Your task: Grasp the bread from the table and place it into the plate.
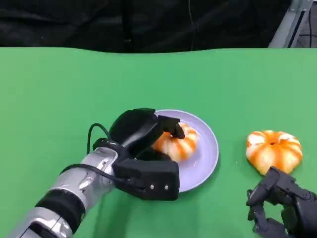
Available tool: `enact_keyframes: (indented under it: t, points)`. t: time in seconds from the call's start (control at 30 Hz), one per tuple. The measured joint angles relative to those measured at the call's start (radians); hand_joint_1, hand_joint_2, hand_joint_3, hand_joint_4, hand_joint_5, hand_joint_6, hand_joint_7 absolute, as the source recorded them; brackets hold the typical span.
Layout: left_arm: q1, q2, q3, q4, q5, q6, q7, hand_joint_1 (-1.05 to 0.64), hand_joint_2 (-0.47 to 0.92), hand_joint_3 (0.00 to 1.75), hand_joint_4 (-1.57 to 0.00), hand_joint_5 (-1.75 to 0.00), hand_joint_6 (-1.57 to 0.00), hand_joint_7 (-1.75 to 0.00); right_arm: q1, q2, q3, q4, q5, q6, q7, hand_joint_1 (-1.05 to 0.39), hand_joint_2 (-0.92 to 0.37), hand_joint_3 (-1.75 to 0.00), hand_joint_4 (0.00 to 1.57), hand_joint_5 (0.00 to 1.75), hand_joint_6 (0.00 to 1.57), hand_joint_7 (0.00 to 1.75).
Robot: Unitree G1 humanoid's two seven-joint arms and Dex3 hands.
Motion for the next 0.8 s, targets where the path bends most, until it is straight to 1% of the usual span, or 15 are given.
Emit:
enact_keyframes:
  t: [0.1,0.13,0.17,0.2,0.23,0.3,0.4,0.57,0.7,0.8]
  points:
    - [0.0,0.0,0.0,0.001,0.0,-0.008,0.0,-0.09,0.92,0.28,-0.79,-1.05,-1.02,-0.31,0.0,0.0,0.0,0.0,0.0,0.0,0.0,-0.18,-0.67,-0.94,0.8,1.75,0.7,1.58]
    - [0.0,0.0,0.0,0.001,0.0,-0.009,0.0,-0.56,0.92,0.49,-0.4,-0.56,-0.62,-0.18,0.0,0.0,0.0,0.0,0.0,0.0,0.0,-0.16,-0.67,-0.94,0.8,1.75,0.7,1.58]
    - [0.0,0.003,-0.003,0.0,0.0,-0.01,-0.006,-0.84,0.92,0.62,-0.16,-0.23,-0.38,-0.1,0.0,0.0,0.001,0.0,0.001,0.0,0.0,-0.16,-0.67,-0.94,0.8,1.75,0.7,1.58]
    - [0.001,0.012,-0.007,-0.003,0.001,-0.011,-0.022,-0.94,0.92,0.67,-0.08,-0.12,-0.29,-0.07,0.0,0.0,0.002,0.0,0.001,0.0,0.001,-0.15,-0.67,-0.94,0.8,1.75,0.7,1.58]
    - [0.002,0.025,-0.011,-0.006,0.003,-0.011,-0.04,-0.99,0.92,0.69,-0.04,-0.06,-0.25,-0.06,0.0,0.0,0.002,0.0,0.002,0.0,0.001,-0.14,-0.68,-0.94,0.8,1.75,0.7,1.58]
    - [0.01,0.054,-0.01,-0.027,0.0,-0.011,-0.073,-1.04,0.92,0.71,-0.01,-0.01,-0.21,-0.04,0.002,-0.001,0.002,0.0,0.003,0.0,0.001,-0.13,-0.68,-0.94,0.8,1.75,0.7,1.58]
    - [0.024,0.078,-0.005,-0.058,-0.009,-0.011,-0.1,-1.05,0.92,0.72,0.0,0.0,-0.21,-0.03,0.002,-0.001,0.002,0.0,0.003,0.0,0.001,-0.13,-0.69,-0.93,0.8,1.75,0.69,1.59]
    - [0.038,0.084,-0.005,-0.084,-0.022,-0.008,-0.117,-1.05,0.92,0.72,0.0,0.0,-0.2,-0.02,0.002,-0.001,0.003,0.0,0.003,0.0,0.001,-0.13,-0.69,-0.93,0.8,1.75,0.69,1.6]
    - [0.061,0.093,0.022,-0.126,-0.063,-0.026,-0.13,-1.05,0.92,0.72,0.0,0.0,-0.19,-0.02,0.004,-0.002,0.002,-0.002,0.004,0.0,0.001,-0.13,-0.69,-0.92,0.8,1.75,0.68,1.61]
    - [0.064,0.106,0.034,-0.142,-0.08,-0.028,-0.142,-1.05,0.92,0.66,0.0,0.0,-0.2,-0.01,0.004,-0.003,0.002,-0.003,0.004,0.0,0.002,-0.13,-0.68,-0.92,0.81,1.75,0.69,1.61]
